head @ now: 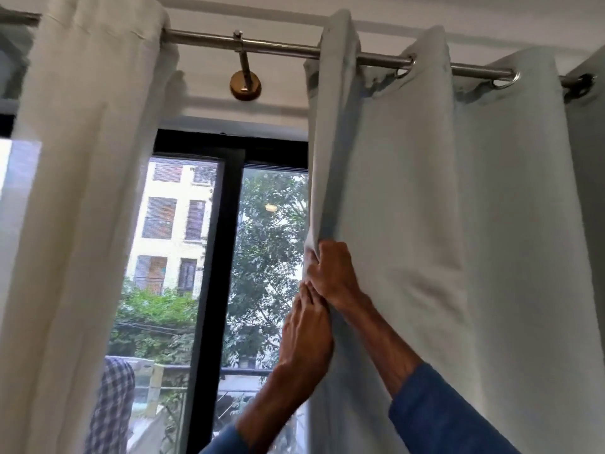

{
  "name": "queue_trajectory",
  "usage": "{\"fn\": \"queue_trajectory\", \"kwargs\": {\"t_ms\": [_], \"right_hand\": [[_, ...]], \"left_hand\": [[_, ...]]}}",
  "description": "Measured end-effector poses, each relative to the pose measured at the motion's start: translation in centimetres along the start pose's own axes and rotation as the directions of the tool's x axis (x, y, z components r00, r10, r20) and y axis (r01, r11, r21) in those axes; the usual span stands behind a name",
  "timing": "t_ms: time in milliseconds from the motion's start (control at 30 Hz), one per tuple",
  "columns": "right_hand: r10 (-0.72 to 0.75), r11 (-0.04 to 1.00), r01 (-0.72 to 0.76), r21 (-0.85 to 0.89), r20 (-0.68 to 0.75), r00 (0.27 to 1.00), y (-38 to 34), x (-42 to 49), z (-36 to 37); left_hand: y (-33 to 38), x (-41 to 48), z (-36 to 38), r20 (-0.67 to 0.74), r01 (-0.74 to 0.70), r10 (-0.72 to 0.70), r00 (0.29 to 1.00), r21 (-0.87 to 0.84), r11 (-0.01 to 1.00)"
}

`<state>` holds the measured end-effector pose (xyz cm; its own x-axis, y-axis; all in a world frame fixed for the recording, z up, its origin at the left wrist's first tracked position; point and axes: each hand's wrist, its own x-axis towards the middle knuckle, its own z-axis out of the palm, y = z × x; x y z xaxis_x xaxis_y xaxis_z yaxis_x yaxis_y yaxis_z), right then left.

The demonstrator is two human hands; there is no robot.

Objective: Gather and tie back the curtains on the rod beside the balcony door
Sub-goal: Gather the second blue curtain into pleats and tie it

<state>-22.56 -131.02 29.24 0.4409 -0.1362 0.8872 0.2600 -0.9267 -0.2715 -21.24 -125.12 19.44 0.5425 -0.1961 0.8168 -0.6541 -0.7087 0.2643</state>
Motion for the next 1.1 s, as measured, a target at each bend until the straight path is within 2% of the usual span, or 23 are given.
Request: {"fn": "queue_trajectory", "kwargs": {"t_ms": [67,167,333,433,500,567,600,633,667,733,800,867,933,967,1033,1100], "right_hand": [[-0.042,0.998,0.043,0.048,-0.012,0.999,-3.8,0.3,2.4],[-0.12,0.988,0.121,0.096,-0.01,0.993,-8.7,1.2,4.2],[-0.239,0.957,0.235,0.172,0.001,0.971,-13.8,1.7,7.3],[-0.192,0.952,0.184,0.244,0.01,0.981,-12.0,0.9,6.8],[-0.132,0.938,0.113,0.328,0.035,0.991,-9.4,0.0,5.2],[-0.063,0.91,0.007,0.416,0.121,0.991,-6.5,-1.3,3.1],[-0.041,0.889,-0.008,0.458,0.096,0.995,-5.0,-1.8,1.8],[-0.018,0.863,0.017,0.504,-0.002,1.0,-3.2,-2.0,0.6],[0.018,0.865,0.074,0.496,-0.178,0.984,-1.2,-2.0,-0.6],[0.025,0.957,0.134,0.258,-0.532,0.846,3.5,-1.2,-3.1],[0.07,0.998,-0.05,0.049,-0.67,0.739,8.1,0.2,-5.6],[0.265,0.954,-0.294,0.062,-0.639,0.722,11.6,1.1,-7.7],[0.457,0.882,-0.449,0.144,-0.494,0.74,14.9,1.7,-8.5],[0.502,0.862,-0.476,0.174,-0.417,0.758,16.5,2.0,-8.4],[0.499,0.866,-0.445,0.23,-0.312,0.809,18.5,2.5,-7.6],[0.441,0.893,-0.362,0.267,-0.363,0.821,19.4,2.5,-6.3]], "left_hand": [[-3.7,-0.4,-2.8,-0.058,0.037,-0.037,0.998,-0.006,0.999],[-7.9,-1.1,-6.2,-0.157,0.037,-0.054,0.986,-0.107,0.994],[-11.7,-1.1,-9.1,-0.304,0.124,-0.146,0.941,-0.09,0.988],[-11.9,-0.9,-9.1,-0.314,0.169,-0.199,0.928,-0.122,0.978],[-11.3,-0.7,-8.6,-0.316,0.155,-0.189,0.93,-0.128,0.98],[-10.3,-0.1,-8.2,-0.336,0.121,-0.16,0.928,-0.136,0.983],[-9.8,0.4,-8.1,-0.367,0.11,-0.153,0.917,-0.136,0.985],[-9.3,1.2,-8.1,-0.4,0.103,-0.149,0.904,-0.132,0.986],[-8.9,1.9,-8.2,-0.428,0.096,-0.142,0.893,-0.126,0.987],[-8.3,3.3,-8.2,-0.472,0.072,-0.116,0.874,-0.111,0.991],[-7.9,4.3,-7.9,-0.484,0.049,-0.099,0.869,-0.114,0.992],[-7.4,4.8,-7.4,-0.472,0.053,-0.098,0.876,-0.108,0.993],[-6.8,4.9,-6.3,-0.461,0.079,-0.112,0.88,-0.091,0.993],[-6.5,4.9,-5.7,-0.452,0.089,-0.118,0.884,-0.086,0.992],[-5.9,5.0,-4.6,-0.442,0.107,-0.127,0.888,-0.07,0.992],[-5.5,5.3,-3.5,-0.44,0.131,-0.148,0.886,-0.068,0.989]]}}
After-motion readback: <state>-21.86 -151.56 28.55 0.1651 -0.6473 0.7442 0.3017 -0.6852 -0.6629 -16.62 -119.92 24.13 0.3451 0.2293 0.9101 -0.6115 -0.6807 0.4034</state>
